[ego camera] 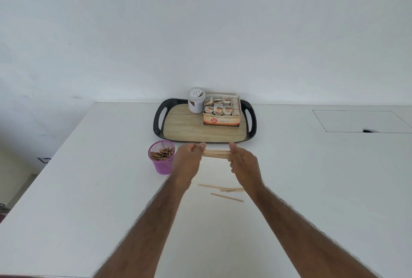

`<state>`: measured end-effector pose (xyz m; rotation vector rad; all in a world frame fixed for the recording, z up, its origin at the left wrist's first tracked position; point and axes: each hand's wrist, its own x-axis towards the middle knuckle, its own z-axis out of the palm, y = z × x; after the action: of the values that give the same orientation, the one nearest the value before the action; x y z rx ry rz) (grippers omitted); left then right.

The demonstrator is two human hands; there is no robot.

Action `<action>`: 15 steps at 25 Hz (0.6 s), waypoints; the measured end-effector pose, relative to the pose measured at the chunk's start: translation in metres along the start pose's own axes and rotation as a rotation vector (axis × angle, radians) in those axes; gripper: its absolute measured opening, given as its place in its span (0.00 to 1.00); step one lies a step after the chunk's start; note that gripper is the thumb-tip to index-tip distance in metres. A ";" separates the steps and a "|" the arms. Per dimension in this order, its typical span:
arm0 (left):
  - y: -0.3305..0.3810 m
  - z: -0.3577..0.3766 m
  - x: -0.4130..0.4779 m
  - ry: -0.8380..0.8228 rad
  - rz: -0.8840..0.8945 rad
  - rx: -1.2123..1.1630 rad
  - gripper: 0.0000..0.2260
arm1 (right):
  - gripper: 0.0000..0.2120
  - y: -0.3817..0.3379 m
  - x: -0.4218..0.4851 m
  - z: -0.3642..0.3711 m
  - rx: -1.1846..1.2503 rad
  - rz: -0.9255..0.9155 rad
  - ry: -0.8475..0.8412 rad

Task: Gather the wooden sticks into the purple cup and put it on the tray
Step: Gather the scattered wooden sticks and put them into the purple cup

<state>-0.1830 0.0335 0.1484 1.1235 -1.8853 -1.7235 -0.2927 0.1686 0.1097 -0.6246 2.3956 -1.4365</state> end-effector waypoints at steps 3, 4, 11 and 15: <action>0.011 -0.058 0.015 0.201 0.224 0.362 0.17 | 0.28 0.055 -0.005 -0.012 -0.368 -0.064 -0.008; 0.017 -0.080 0.019 0.258 0.288 0.490 0.17 | 0.30 0.076 -0.011 -0.015 -0.471 -0.071 0.006; 0.016 -0.128 0.057 0.313 0.310 1.034 0.15 | 0.46 0.151 -0.032 -0.015 -0.852 -0.050 -0.077; 0.005 -0.115 0.063 0.206 0.265 1.182 0.14 | 0.50 0.148 -0.033 -0.015 -0.849 -0.051 -0.070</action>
<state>-0.1420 -0.0902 0.1602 1.1996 -2.7602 -0.2058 -0.3035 0.2573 -0.0140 -0.8851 2.8837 -0.3260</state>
